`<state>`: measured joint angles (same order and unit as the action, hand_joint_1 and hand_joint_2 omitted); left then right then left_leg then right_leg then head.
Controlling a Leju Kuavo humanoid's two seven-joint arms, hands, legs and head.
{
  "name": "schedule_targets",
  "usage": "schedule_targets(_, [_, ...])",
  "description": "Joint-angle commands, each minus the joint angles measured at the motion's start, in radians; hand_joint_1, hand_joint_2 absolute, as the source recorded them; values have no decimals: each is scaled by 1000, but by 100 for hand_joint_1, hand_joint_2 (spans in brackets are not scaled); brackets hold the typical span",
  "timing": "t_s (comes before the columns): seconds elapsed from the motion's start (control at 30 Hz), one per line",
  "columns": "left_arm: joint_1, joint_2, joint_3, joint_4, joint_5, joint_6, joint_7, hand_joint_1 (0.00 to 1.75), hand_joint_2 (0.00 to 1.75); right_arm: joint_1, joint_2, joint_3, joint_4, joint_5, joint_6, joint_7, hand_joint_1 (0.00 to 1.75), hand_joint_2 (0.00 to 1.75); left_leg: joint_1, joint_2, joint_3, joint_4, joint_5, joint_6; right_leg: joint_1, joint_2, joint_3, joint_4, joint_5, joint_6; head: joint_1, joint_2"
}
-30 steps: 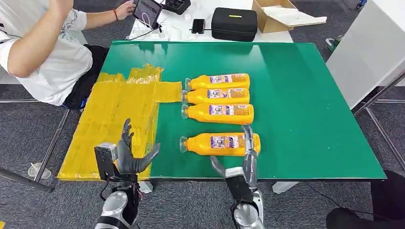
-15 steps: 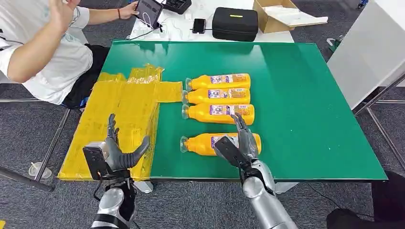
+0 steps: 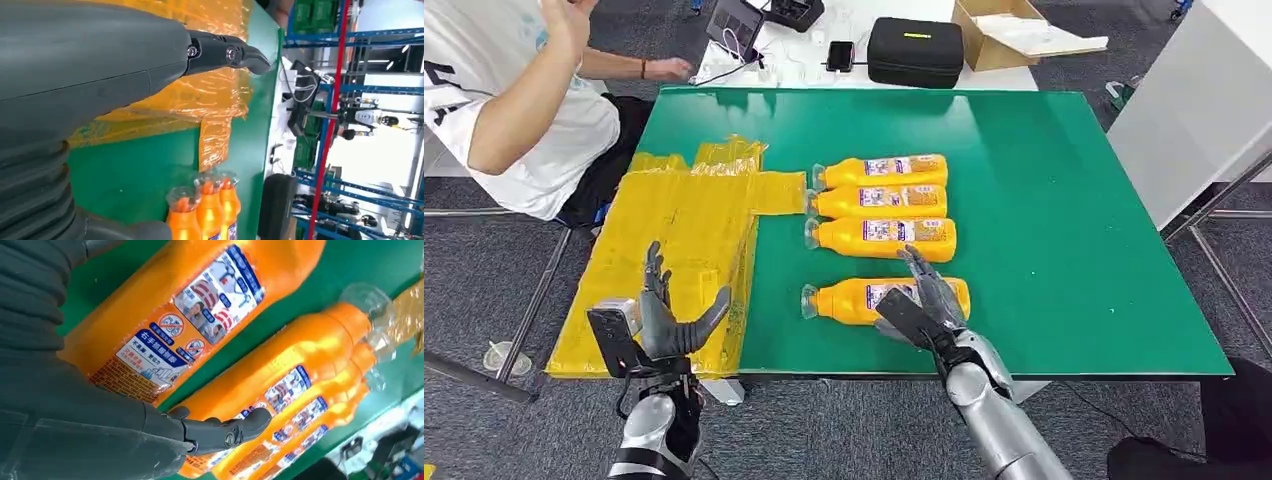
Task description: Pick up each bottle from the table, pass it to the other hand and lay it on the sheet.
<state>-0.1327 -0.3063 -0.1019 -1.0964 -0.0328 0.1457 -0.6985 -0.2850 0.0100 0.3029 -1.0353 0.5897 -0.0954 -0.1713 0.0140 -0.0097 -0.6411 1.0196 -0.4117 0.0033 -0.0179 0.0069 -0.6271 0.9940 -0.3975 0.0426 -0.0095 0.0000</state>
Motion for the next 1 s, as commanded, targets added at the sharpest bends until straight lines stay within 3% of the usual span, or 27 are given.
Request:
schedule_targets(0.03, [-41,19,46,93,11,-12,0,0,175,-46,-72,80,97,15,26,35,0,175,0,0,4,-1,0,0,1,-2,5,-2,0,-2,0,0])
schedule_targets(0.37, [-69,15,49,148,27,-42,2,0,175,-187,-142,224,218,94,122,133,0,175,1,1,7,-1,0,2,1,-1,8,-2,0,-2,0,0])
schedule_targets(0.87, [-84,10,24,173,-10,21,0,0,175,-182,-167,291,249,85,162,151,0,175,1,-2,7,-1,1,2,1,-4,8,-2,0,-1,0,0])
schedule_targets(0.9, [-84,10,24,173,-10,21,0,0,175,-180,-167,291,250,85,162,151,12,175,1,-3,6,-1,1,2,1,-4,7,-2,0,-1,0,0])
schedule_targets(0.93, [-84,10,24,173,-10,21,0,0,175,-180,-167,291,250,85,162,151,12,175,0,-3,5,-1,1,1,1,-3,6,-2,0,0,0,0])
schedule_targets(0.97, [-83,11,27,174,-5,17,0,0,175,-164,-163,280,232,65,152,139,80,175,0,-2,5,-1,1,1,1,-3,6,-2,0,0,0,0])
schedule_targets(1.0, [-82,10,29,174,1,13,3,0,175,-160,-165,284,227,67,152,141,175,175,1,-3,6,-1,1,1,1,-4,8,-3,0,-1,0,0])
